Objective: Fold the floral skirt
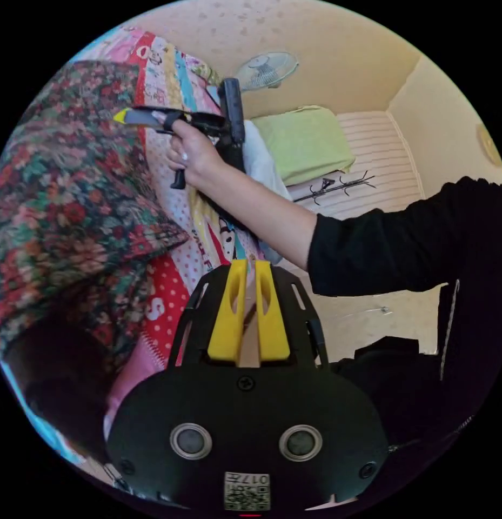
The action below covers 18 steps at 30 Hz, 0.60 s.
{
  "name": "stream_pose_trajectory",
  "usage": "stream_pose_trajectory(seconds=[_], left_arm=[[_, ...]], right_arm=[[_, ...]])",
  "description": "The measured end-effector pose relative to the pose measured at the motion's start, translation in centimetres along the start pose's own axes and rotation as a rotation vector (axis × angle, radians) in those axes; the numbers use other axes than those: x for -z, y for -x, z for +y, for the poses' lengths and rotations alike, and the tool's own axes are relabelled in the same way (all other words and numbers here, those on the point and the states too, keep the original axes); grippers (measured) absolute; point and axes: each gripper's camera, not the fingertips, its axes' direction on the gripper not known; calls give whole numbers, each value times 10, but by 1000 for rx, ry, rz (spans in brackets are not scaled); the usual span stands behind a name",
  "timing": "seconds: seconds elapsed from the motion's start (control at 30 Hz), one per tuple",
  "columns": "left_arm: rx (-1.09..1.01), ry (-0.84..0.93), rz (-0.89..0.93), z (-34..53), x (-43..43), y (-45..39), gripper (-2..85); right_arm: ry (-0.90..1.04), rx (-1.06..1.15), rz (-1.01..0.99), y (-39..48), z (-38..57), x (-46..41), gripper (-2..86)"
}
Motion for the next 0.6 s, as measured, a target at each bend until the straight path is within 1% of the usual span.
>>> stream_pose_trajectory(seconds=[0.03,0.1,0.13,0.2,0.23,0.27,0.3,0.33,0.37,0.4,0.43,0.47,0.5,0.57,0.6], left_arm=[[-6,-32,-36,0,19,-3,36],[-24,-181,-200,-1,95,-10,34],[-27,-214,-248,-2,111,-10,32],[-45,-275,-439,-9,155,0,14],[-57,-268,-478,-11,158,4,7],[-79,-212,-536,-13,153,19,0],[-87,-84,-555,-14,131,43,-5],[-75,21,-553,-14,114,59,-6],[-41,163,-540,-7,84,87,-7],[-14,175,-507,1,77,101,-8],[-4,147,-479,2,82,102,-8],[39,127,-429,1,90,103,-9],[67,146,-396,-2,95,102,-9],[87,185,-352,-7,102,93,-9],[63,168,-331,-10,111,80,-10]], right_arm=[[-60,43,13,23,3,20,5],[-97,108,-27,57,7,45,5],[-115,140,-59,78,13,58,6],[-136,147,-67,100,27,67,6],[-126,131,-47,109,38,64,7],[-80,105,-11,111,51,52,8],[-37,88,12,110,58,42,9],[109,32,77,101,74,13,11],[178,-49,45,89,89,-5,14],[137,-97,0,85,95,-3,16],[32,-194,-76,79,105,10,23],[-24,-277,-116,76,114,23,32],[-46,-313,-123,76,118,29,39],[-170,-444,-112,91,147,62,64],[-200,-484,-121,96,156,69,73]])
